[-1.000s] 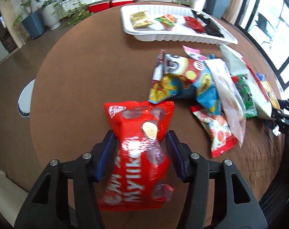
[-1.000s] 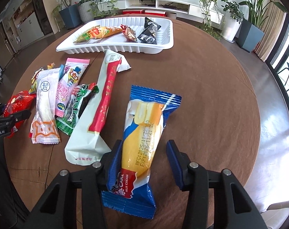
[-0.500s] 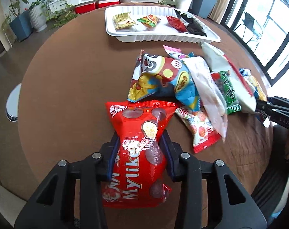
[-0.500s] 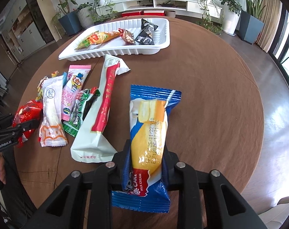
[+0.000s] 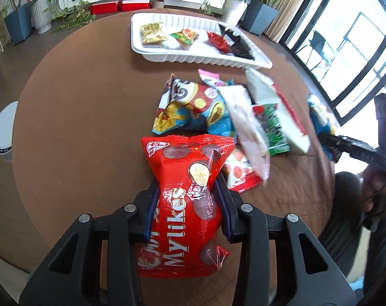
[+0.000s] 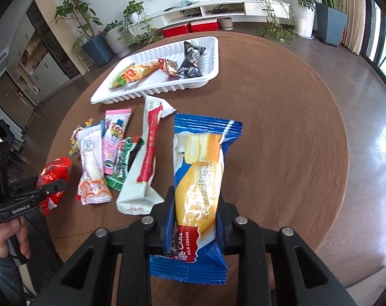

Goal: Organize snacks
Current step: 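Grasp the red Mylikes bag with the left tool while the right tool grasps the blue cake packet, then carry both packets over the white tray and open both tools to drop them, then move both tools back over the remaining snack pile, then grasp the clear bread packet with the left tool while the right tool grasps the white-red popsicle packet, then carry both packets into the white tray and open both tools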

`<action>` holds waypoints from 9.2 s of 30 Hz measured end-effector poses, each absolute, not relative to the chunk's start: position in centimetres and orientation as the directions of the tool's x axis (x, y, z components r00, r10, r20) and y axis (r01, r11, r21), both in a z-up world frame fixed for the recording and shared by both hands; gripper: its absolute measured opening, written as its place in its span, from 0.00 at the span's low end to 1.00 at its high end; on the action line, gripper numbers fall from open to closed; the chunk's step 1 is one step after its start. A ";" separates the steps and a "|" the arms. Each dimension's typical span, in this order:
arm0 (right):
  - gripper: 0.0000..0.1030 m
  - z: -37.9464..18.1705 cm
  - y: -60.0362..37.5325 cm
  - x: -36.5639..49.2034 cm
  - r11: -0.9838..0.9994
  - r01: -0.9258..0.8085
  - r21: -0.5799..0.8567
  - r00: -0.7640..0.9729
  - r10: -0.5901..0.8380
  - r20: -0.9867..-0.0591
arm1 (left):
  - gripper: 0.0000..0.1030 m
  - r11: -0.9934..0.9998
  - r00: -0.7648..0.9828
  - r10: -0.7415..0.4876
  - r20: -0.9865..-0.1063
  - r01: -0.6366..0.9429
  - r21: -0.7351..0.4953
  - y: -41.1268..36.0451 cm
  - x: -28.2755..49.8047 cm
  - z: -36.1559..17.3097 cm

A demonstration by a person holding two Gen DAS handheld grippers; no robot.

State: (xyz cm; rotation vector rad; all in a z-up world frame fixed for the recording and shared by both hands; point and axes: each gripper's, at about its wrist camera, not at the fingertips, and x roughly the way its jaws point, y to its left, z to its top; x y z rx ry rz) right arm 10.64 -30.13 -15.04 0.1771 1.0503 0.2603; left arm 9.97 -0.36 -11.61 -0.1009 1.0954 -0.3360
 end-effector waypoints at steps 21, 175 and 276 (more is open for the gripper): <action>0.27 -10.5 -38.2 17.7 0.936 0.030 0.351 0.591 0.266 -0.761 | 0.35 0.912 0.550 -0.402 -0.732 0.163 -0.378 5.5 19.5 -4.4; 0.51 -16.0 -24.7 13.8 0.972 -0.214 0.101 0.466 0.193 -0.863 | 0.21 0.917 0.383 -0.312 -0.869 0.360 -0.171 -9.9 20.7 -16.3; 0.19 -13.9 -21.9 35.3 0.965 -0.180 0.191 0.495 0.257 -0.830 | 0.21 0.927 0.479 -0.307 -0.822 0.347 -0.144 -3.1 43.2 -14.0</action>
